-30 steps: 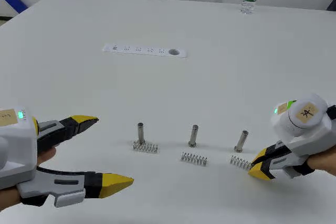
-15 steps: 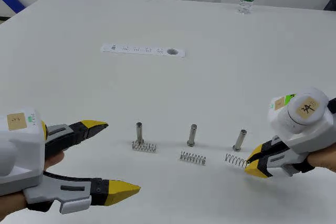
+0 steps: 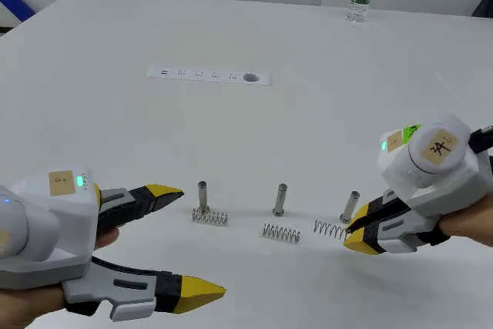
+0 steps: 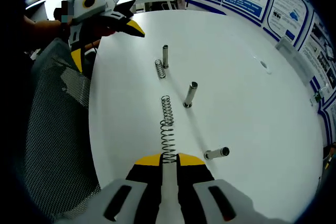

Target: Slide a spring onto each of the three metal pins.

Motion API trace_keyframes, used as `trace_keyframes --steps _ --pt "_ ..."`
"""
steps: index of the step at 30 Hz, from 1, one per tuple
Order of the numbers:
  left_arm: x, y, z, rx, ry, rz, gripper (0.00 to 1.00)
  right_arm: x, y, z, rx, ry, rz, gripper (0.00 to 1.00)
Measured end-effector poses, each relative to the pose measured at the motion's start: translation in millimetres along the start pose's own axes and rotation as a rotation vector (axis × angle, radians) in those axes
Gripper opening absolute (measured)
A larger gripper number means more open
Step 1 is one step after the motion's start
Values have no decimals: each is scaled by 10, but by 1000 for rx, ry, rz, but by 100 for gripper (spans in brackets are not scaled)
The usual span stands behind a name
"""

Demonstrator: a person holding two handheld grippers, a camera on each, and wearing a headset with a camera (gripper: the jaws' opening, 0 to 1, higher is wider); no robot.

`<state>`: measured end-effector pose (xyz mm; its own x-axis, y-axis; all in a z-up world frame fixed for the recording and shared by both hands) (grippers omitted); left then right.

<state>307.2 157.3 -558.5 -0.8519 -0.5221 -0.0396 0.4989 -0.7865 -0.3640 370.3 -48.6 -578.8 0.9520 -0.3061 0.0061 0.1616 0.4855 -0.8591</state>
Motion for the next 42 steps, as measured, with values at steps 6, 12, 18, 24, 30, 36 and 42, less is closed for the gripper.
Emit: trace_keyframes --steps 6,12,18,24,30,36,42 --pt "67 118 5 -10 15 -43 82 -44 -9 90 6 -30 7 11" --pt "99 202 19 -16 28 -75 80 -89 -18 168 9 -54 15 11" --pt "115 297 60 -22 58 -112 77 -162 -21 262 13 -86 27 11" --pt "122 399 104 -21 76 -140 75 -209 -18 330 15 -109 36 11" --pt "123 472 137 -20 87 -161 69 -253 -17 374 15 -133 45 11" --pt "135 530 158 -20 107 -184 61 -300 -13 424 16 -154 54 11" --pt "151 581 194 -16 128 -204 54 -336 -7 452 11 -176 63 11"
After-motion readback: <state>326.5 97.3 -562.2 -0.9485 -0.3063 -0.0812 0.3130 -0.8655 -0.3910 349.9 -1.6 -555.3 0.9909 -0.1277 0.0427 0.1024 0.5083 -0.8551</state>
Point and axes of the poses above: the centre of the closed fingertips' face, and the gripper's own axes: y roughly forward along the fingers, x roughly to its right, z roughly out of its top, the point moved 5 cm from there along -y, roughly backward along the fingers, and after that the axes turned 4 degrees about y, right-handed, at the moved point
